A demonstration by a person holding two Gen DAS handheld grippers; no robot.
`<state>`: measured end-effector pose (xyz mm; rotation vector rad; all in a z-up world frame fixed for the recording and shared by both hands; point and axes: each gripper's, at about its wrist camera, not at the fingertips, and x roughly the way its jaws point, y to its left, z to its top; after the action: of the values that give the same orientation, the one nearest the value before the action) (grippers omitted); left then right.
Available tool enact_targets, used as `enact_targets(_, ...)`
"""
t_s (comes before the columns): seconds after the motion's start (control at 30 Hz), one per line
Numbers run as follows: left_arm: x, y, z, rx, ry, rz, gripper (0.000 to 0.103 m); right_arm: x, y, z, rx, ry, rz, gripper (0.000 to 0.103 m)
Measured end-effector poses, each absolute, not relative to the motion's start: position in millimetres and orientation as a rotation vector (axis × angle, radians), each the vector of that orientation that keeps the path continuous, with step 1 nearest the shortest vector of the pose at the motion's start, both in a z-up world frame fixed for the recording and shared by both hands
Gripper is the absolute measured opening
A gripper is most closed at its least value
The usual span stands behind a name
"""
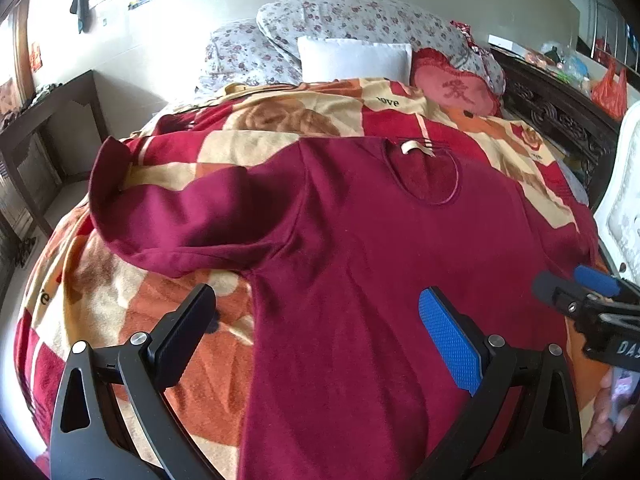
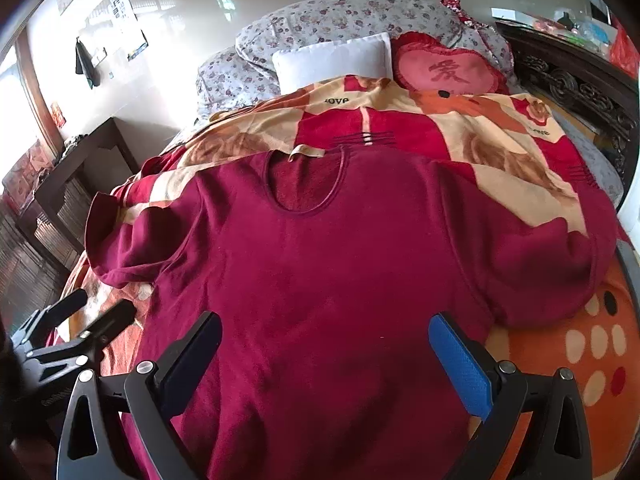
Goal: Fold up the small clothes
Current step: 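Move both grippers over the maroon shirt toward its sleeve and side, then grasp the maroon sleeve with the left gripper and lift it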
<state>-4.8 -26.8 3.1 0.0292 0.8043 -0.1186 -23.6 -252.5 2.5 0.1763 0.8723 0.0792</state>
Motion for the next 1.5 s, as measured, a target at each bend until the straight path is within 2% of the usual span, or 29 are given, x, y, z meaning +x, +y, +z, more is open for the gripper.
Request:
enact_targets(0.6, -5, 32, 2, -0.068, 0.811, 0.010, 0.102, -3, -196, -9, 0.048, 0.896, 0.166, 0.102)
enact_targets(1.17, 21, 79, -10, -0.089, 0.821, 0.127, 0.102, 31, -158, -16, 0.017, 0.940, 0.209, 0.102)
enact_targets(1.5, 56, 137, -4, -0.086, 0.791, 0.237, 0.102, 54, -125, -16, -0.008, 0.948, 0.260, 0.102)
